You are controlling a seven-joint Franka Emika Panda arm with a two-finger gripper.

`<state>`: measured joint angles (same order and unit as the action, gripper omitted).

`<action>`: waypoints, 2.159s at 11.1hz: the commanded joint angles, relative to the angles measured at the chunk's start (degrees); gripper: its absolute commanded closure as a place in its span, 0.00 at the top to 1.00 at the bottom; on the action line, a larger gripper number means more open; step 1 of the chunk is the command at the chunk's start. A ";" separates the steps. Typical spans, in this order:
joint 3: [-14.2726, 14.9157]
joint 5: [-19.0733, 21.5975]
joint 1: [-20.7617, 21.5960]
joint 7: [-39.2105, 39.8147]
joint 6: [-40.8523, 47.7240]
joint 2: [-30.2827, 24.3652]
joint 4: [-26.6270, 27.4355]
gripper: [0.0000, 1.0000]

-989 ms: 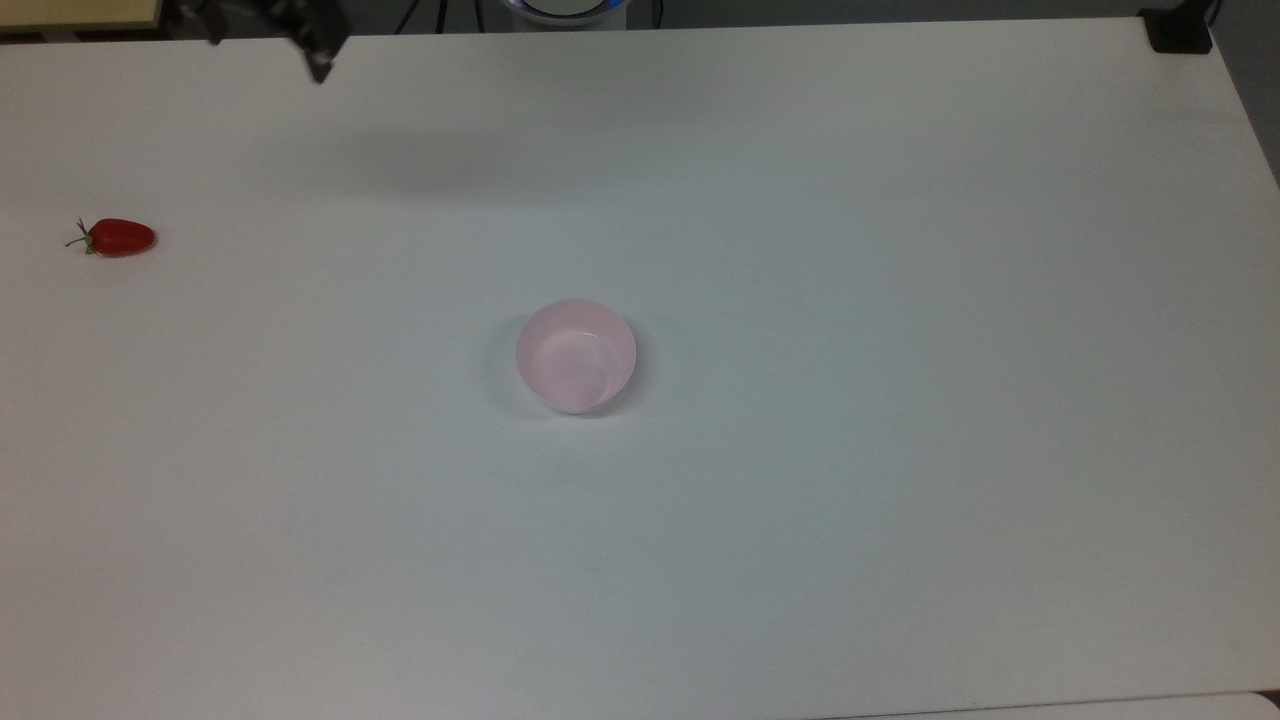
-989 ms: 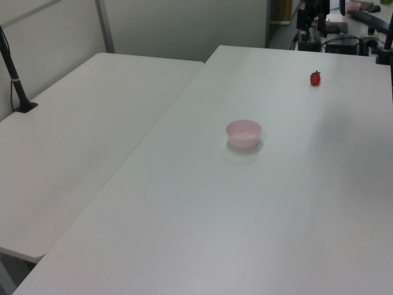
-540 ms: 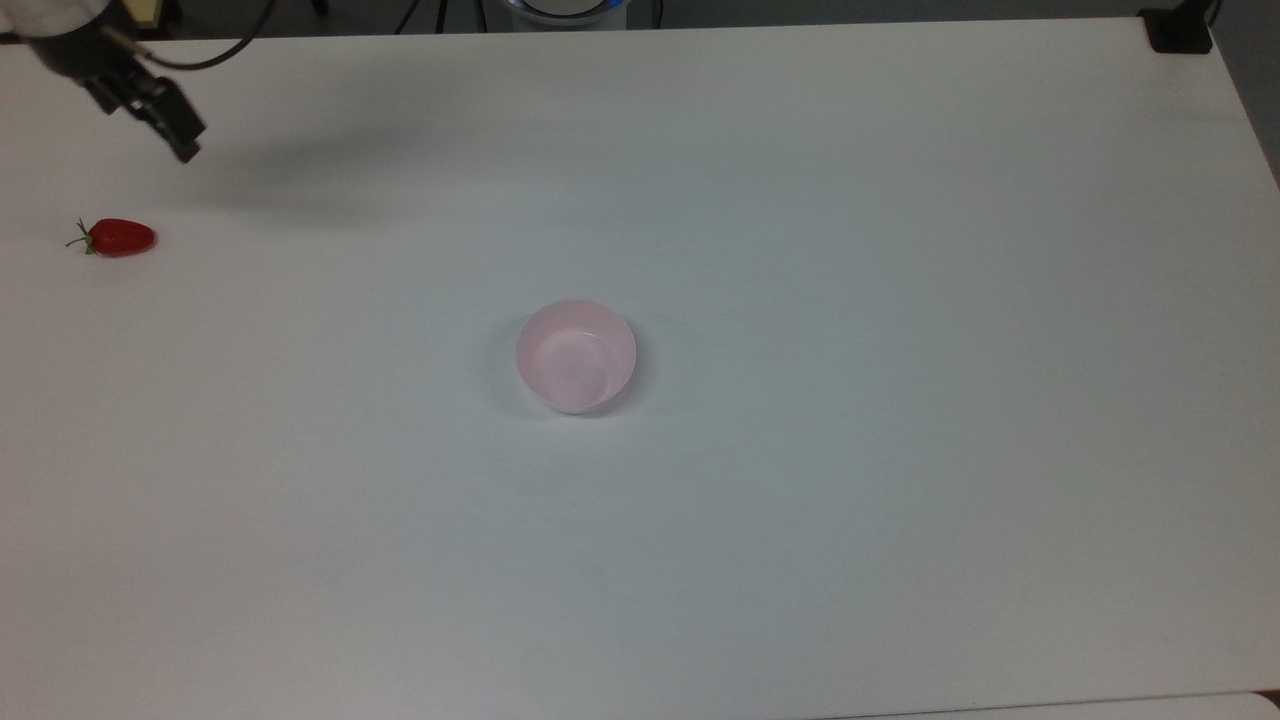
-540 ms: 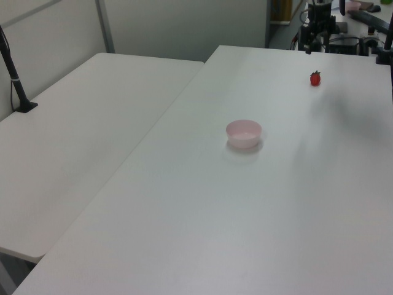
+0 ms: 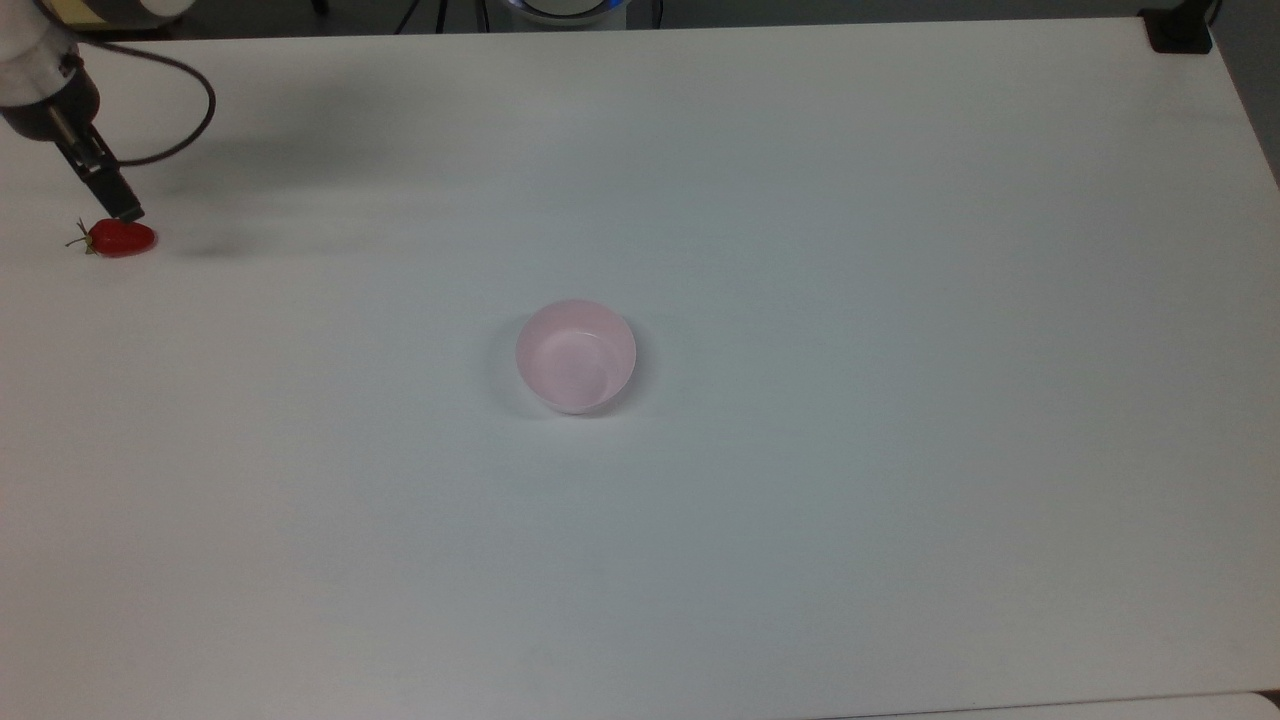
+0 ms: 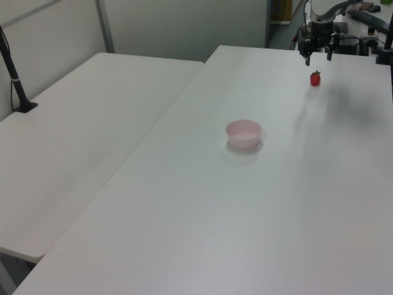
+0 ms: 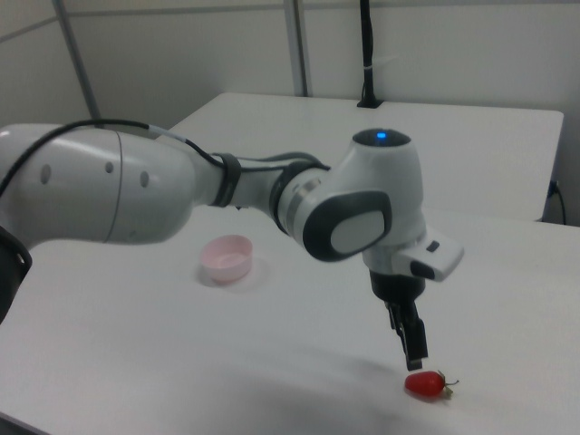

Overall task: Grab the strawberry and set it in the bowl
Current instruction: 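Lower the gripper onto the strawberry and close on it, then lift the strawberry and carry it over the pink bowl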

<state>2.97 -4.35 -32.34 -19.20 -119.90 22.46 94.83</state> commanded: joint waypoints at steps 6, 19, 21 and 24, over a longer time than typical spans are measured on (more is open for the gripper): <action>1.69 -1.62 0.17 -8.12 -17.29 4.43 6.24 0.83; 0.64 -1.11 22.36 -11.56 0.70 0.76 -2.55 0.47; 0.37 0.75 30.89 -13.57 3.44 -0.39 -2.63 0.47; 0.37 0.83 39.09 -20.07 2.66 0.57 -2.63 0.53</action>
<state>2.30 -4.34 2.68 -36.11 -117.57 23.30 91.25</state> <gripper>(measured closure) 0.515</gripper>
